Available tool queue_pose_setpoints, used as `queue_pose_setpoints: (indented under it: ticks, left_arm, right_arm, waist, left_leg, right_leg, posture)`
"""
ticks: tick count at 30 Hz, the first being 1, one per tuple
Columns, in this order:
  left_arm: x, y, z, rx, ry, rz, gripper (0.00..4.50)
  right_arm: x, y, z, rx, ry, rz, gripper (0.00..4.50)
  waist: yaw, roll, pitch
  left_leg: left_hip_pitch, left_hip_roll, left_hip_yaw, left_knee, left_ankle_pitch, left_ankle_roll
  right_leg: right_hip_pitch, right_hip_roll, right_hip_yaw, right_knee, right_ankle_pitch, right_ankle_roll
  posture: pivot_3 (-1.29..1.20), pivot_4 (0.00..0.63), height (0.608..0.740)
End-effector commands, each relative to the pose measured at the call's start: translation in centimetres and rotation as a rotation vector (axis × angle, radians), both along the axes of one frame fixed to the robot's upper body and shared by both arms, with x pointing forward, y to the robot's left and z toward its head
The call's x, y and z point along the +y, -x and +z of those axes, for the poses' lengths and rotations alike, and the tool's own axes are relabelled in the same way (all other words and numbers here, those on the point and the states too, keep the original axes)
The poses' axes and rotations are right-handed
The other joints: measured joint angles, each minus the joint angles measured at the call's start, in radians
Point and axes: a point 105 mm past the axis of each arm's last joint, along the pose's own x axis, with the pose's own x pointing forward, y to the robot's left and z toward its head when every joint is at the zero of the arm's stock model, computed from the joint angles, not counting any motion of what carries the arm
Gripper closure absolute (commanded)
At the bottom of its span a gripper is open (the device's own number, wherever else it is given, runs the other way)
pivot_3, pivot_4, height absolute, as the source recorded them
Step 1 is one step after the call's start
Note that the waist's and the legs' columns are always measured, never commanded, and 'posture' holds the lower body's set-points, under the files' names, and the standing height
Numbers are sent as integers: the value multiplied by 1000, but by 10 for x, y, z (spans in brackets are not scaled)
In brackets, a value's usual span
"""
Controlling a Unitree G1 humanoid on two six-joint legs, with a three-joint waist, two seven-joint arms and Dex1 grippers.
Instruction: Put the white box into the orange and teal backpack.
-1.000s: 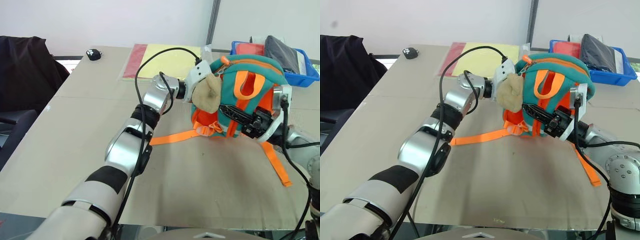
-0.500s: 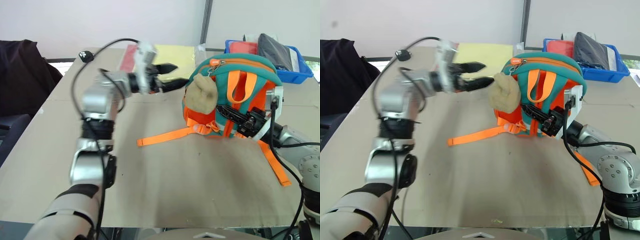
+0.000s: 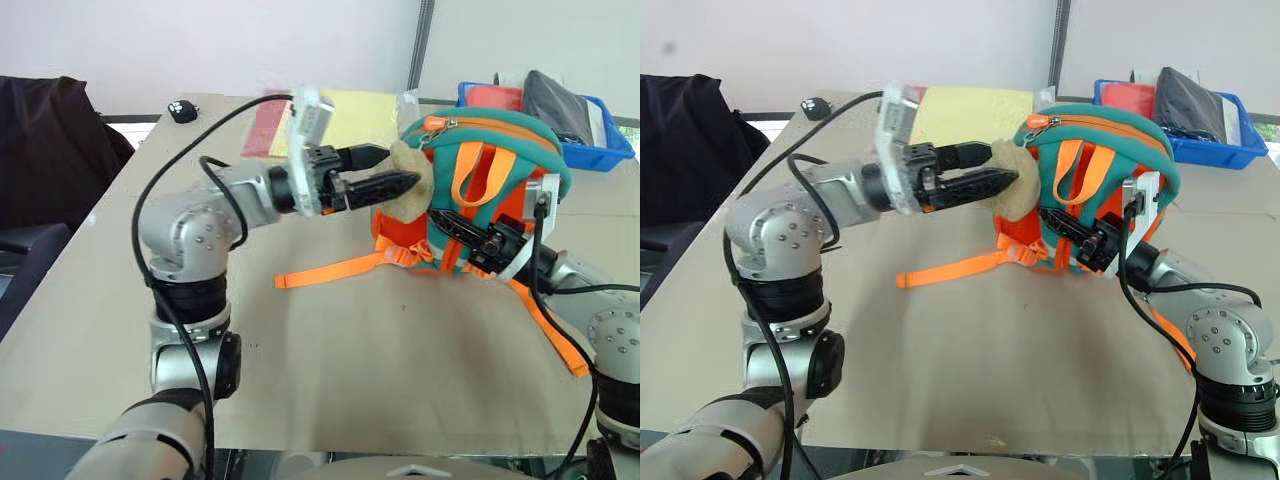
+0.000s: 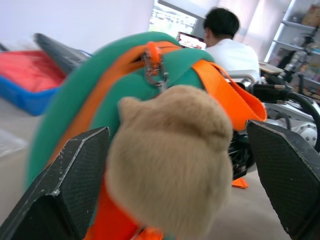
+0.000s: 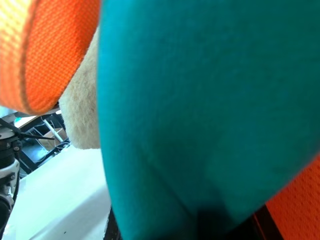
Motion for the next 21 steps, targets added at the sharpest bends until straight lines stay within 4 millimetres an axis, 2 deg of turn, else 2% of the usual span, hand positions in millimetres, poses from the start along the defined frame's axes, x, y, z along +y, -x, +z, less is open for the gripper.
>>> queue_pose_setpoints:
  ticks: [1, 2, 3, 6, 8, 10, 11, 13, 16, 18, 20, 21]
  left_arm:
    - [-8, -6, -10, -62, -78, 43, 22]
    - [-9, -9, -11, -69, -86, 57, 22]
    - [-10, -12, -10, -79, -80, 72, 271]
    - [-15, -9, 0, -82, -10, 49, 1163]
    - [-13, -8, 1, -95, 4, 47, 2059]
    - [-9, -8, 5, -116, 30, 55, 2743]
    - [-5, -8, 11, -133, 63, 66, 3104]
    - [10, -11, 31, -165, 164, 100, 3543]
    - [50, -26, 53, -194, 233, 205, 3646]
    - [77, -42, 54, -205, 199, 313, 3647]
    - [98, -60, 34, -222, 43, 419, 3647]
    - [103, -70, 15, -243, -101, 460, 3647]
  right_arm:
    - [7, 4, 13, -53, -18, 29, 3727]
    - [7, 4, 13, -55, -20, 28, 3727]
    - [7, 4, 14, -57, -23, 28, 3727]
    - [7, 4, 14, -59, -24, 24, 3727]
    - [7, 4, 14, -59, -25, 21, 3727]
    - [6, 4, 14, -58, -25, 17, 3727]
    - [6, 4, 14, -57, -24, 16, 3727]
    - [5, 3, 14, -56, -23, 11, 3727]
    - [5, 2, 14, -54, -25, 9, 3727]
    - [5, 3, 14, -52, -24, 13, 3727]
    - [5, 2, 12, -47, -16, 19, 3727]
    - [4, 2, 11, -44, -14, 18, 3727]
  waist:
    - [1, 1, 0]
    - [2, 1, 0]
    - [3, 1, 0]
    - [3, 1, 0]
    - [3, 1, 0]
    - [3, 1, 0]
    - [3, 1, 0]
    - [3, 1, 0]
    - [1, 1, 0]
    - [-3, 1, 0]
    - [-7, 2, 0]
    - [-6, 1, 0]
  left_leg:
    - [0, 0, 0, 0, 0, 0]
    - [0, 0, 0, 0, 0, 0]
    - [0, 0, -1, 0, 0, 0]
    - [-1, 0, 0, 0, 0, 0]
    - [-2, 0, 0, 1, 0, 0]
    - [-2, 0, 0, 1, 0, 0]
    - [-2, 0, 0, 1, 0, 0]
    - [-2, 0, 0, 0, 0, 0]
    - [-2, 0, 0, 0, 0, 0]
    - [-2, 0, 0, 0, 0, 0]
    - [-1, 0, 0, -1, 0, 0]
    - [-1, 0, 0, -1, 0, 0]
  right_leg:
    - [0, 0, 0, 1, 0, 0]
    - [0, 1, 0, 1, 0, 0]
    - [-1, 1, 0, 1, 0, 0]
    - [-1, 1, 0, 0, 0, 0]
    - [-1, 1, 0, -1, 0, 0]
    - [-1, 1, 0, -1, 0, 0]
    - [-1, 1, 0, -1, 0, 0]
    - [-1, 1, 0, -1, 0, 0]
    - [-1, 1, 0, -1, 0, 0]
    - [-2, 2, 0, 0, 0, 0]
    - [-2, 2, 0, 0, 0, 0]
    - [-2, 3, 0, 0, 0, 0]
  posture:
    - [0, 150, 645]
    - [0, 150, 645]
    - [0, 150, 645]
    - [0, 150, 645]
    - [0, 150, 645]
    - [0, 150, 645]
    - [0, 150, 645]
    - [0, 150, 645]
    - [0, 150, 645]
    - [0, 150, 645]
    - [0, 150, 645]
    - [0, 150, 645]
